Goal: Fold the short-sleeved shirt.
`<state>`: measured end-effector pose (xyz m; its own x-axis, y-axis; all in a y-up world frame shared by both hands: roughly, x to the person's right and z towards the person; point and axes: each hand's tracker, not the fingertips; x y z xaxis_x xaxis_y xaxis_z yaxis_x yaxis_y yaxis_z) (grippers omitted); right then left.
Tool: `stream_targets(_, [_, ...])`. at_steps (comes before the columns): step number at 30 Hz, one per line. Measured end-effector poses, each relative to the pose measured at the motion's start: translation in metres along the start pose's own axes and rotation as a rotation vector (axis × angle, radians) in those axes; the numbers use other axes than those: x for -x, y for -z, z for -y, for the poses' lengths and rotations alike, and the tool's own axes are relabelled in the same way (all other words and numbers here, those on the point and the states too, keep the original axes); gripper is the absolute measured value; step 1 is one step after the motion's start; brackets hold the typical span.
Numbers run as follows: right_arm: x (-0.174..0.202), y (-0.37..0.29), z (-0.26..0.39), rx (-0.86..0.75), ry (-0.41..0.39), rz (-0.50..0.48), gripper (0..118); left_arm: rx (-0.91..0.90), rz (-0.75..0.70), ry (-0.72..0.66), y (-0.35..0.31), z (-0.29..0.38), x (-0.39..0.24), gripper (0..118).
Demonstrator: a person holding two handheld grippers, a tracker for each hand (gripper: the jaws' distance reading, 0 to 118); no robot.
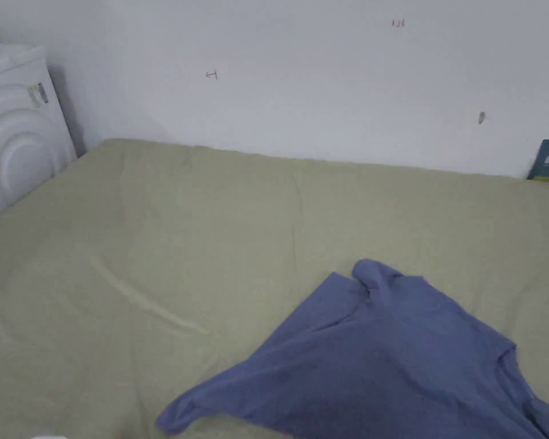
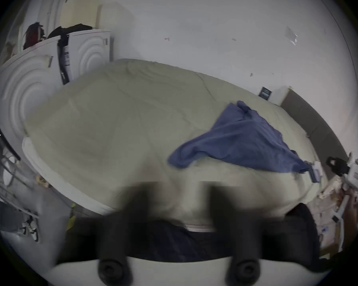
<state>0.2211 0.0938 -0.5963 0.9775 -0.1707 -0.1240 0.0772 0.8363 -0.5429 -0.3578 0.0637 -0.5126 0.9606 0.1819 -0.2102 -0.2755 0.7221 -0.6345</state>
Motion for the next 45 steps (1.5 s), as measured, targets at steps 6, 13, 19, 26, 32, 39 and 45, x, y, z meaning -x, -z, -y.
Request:
stream_targets(6, [0.013,0.006,0.0,0.031,-0.003,-0.051,0,0.063,-0.042,0.043,0.048,-0.011,0.018,0])
stream_targets(13, [0.004,0.001,-0.003,0.037,0.016,-0.021,0,0.209,0.098,0.242,0.133,-0.029,0.005,118])
stream_targets(19, [0.001,-0.005,-0.001,0.043,0.033,0.023,0,0.244,0.111,0.352,0.163,-0.043,-0.006,116])
stream_targets(26, [-0.005,0.0,-0.001,0.074,0.076,0.028,0,0.259,0.122,0.344,0.174,-0.041,-0.009,64])
stream_targets(32, [-0.003,0.005,-0.008,0.074,0.085,-0.001,0,0.255,0.139,0.281,0.171,-0.042,-0.008,9])
stream_targets(39, [-0.005,0.093,-0.068,0.218,-0.101,-0.036,0,0.202,0.157,0.212,0.149,-0.052,-0.021,9])
stream_targets(45, [0.006,0.259,-0.163,0.336,-0.27,0.023,0,0.177,0.151,0.189,0.147,-0.062,-0.032,9])
